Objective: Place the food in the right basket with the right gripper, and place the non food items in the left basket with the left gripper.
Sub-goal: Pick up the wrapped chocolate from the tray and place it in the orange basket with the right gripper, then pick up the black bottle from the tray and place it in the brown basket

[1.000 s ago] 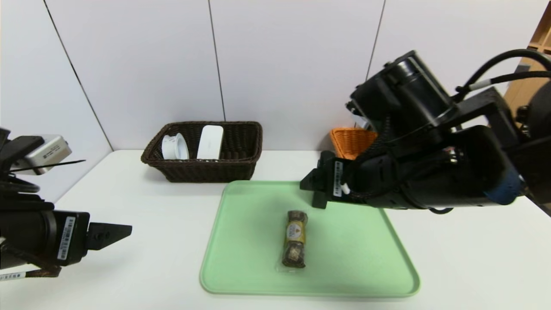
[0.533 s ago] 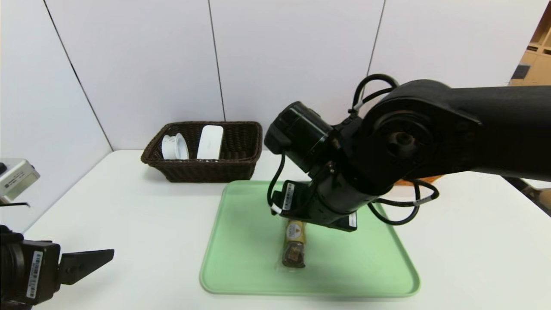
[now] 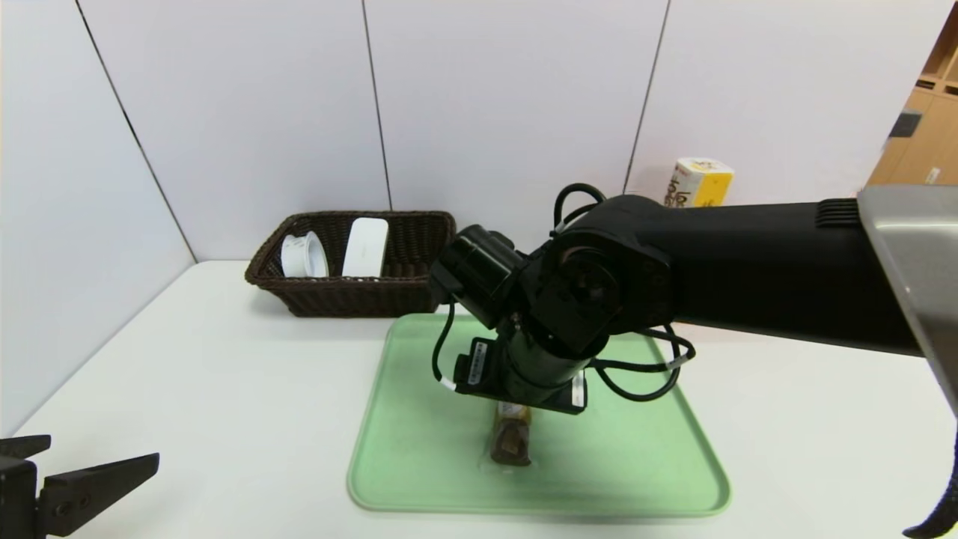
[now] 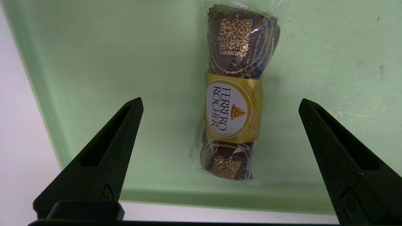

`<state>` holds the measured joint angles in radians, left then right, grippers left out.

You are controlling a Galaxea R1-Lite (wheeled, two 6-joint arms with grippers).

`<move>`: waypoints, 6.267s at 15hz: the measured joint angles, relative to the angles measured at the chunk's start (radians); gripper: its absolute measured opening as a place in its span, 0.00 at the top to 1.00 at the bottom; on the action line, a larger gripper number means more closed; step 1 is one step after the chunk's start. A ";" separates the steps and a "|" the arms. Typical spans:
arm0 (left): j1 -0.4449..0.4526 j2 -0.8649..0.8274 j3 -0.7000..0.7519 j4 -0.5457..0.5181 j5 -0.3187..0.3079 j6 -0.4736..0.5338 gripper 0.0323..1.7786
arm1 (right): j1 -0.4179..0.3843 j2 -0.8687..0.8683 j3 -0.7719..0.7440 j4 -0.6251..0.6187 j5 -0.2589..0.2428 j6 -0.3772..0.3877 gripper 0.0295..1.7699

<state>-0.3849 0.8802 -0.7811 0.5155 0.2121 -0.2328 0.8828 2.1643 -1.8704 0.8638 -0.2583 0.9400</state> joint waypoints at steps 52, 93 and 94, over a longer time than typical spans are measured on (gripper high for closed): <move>0.002 -0.075 0.029 0.043 0.026 0.000 0.05 | -1.043 -0.505 0.300 -0.444 0.607 -0.372 0.96; -0.283 0.594 -0.153 -0.552 0.066 -0.025 0.05 | -0.993 -0.366 0.304 -0.789 0.236 -0.345 0.07; -0.316 0.648 -0.154 -0.598 0.092 -0.043 0.05 | -0.993 -0.377 0.307 -0.795 0.231 -0.362 0.07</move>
<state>-0.7013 1.5279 -0.9347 -0.0828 0.3040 -0.2755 -0.1104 1.7870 -1.5638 0.0687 -0.0268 0.5781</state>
